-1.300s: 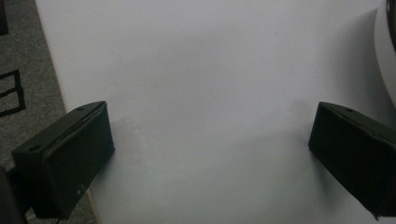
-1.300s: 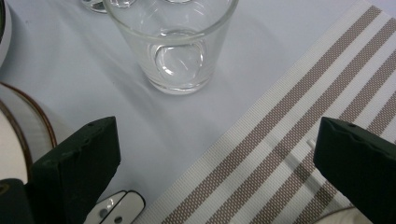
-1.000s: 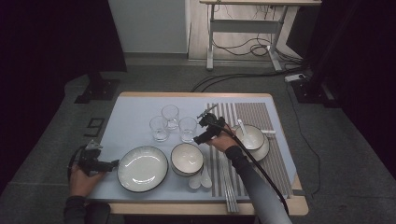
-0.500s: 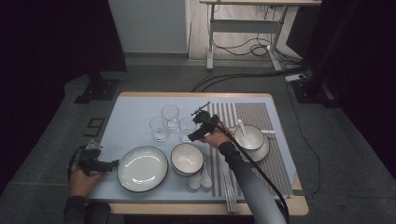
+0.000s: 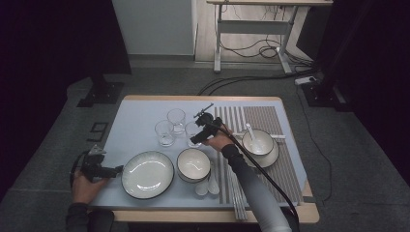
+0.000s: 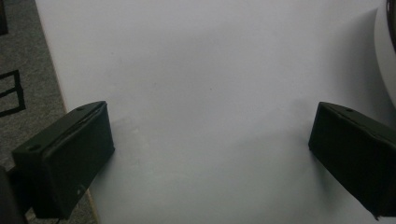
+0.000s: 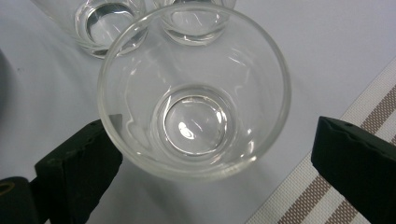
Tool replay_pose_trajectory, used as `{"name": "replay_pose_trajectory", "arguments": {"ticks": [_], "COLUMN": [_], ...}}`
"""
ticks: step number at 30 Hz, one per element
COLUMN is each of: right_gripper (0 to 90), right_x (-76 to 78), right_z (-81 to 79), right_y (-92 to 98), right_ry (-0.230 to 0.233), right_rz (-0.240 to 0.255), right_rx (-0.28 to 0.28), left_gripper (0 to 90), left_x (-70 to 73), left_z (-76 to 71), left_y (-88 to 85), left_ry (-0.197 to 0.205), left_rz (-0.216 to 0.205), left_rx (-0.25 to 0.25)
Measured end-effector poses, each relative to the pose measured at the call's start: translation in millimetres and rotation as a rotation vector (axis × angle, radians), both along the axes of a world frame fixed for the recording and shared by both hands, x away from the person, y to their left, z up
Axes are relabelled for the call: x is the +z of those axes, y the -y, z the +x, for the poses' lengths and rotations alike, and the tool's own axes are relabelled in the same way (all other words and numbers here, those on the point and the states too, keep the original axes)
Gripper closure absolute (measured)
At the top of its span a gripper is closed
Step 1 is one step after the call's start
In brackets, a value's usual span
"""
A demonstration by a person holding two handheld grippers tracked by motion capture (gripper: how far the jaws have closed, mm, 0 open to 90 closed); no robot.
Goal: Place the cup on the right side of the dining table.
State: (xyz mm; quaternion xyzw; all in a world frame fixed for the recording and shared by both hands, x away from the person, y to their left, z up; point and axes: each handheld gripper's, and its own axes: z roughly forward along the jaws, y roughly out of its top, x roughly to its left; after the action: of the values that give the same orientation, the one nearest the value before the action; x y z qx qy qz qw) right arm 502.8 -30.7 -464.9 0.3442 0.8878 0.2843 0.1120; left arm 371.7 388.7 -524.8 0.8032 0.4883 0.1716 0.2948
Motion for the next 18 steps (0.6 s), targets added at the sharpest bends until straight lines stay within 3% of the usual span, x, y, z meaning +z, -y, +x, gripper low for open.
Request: {"name": "replay_pose_trajectory", "arguments": {"ticks": [18], "right_gripper": [11.4], "right_x": [-5.5], "right_z": [7.5], "right_y": [-16.7], "right_ry": [0.012], "right_rz": [0.029], "right_rx": [0.020], "left_gripper": [0.0], "left_x": [0.0], "left_z": [0.0], "left_y": [-0.1], "left_ry": [0.000], "left_rz": [0.000], "left_rx": [0.000]}}
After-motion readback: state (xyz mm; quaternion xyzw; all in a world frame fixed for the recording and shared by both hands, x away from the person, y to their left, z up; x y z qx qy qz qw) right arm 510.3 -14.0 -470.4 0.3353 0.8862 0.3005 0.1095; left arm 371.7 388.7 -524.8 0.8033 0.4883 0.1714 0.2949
